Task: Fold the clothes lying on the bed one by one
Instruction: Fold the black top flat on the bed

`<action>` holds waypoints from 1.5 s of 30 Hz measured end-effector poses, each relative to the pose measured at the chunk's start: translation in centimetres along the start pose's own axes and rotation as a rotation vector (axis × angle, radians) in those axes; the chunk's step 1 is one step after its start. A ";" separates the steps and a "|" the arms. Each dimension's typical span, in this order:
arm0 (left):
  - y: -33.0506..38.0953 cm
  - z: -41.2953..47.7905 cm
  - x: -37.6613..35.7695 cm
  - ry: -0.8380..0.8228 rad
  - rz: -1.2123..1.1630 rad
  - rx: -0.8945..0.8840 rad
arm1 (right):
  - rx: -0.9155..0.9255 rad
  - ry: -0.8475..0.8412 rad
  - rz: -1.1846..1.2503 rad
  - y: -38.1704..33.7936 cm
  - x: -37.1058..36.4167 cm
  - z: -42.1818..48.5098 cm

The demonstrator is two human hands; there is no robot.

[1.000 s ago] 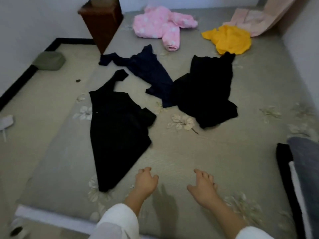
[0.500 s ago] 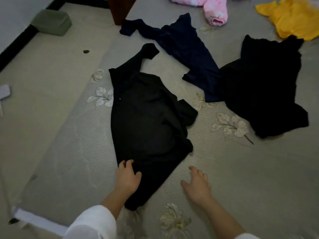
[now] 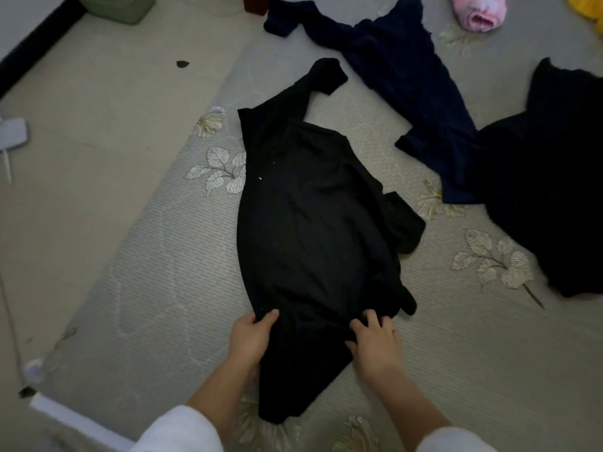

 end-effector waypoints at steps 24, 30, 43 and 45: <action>16.1 -30.2 -5.5 -0.127 0.348 -0.843 | 0.390 0.499 0.916 8.7 22.6 -29.0; 18.8 -38.0 -7.1 -0.190 0.135 -0.945 | 0.573 0.641 0.980 9.9 27.2 -36.8; 23.2 -44.5 -7.7 -0.189 0.153 -1.065 | 0.845 0.776 1.253 9.9 32.5 -46.9; 23.6 -45.6 -8.0 -0.219 0.231 -1.057 | 0.842 0.784 1.277 10.3 33.3 -47.7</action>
Point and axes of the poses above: each hand's wrist, its own z-axis towards the middle knuckle, its own x-axis out of the back of the hand, y = z × x, the point moved 2 cm from there along z, towards the middle knuckle, and after that the axes turned 12 degrees about -y, right-handed, at the moved point
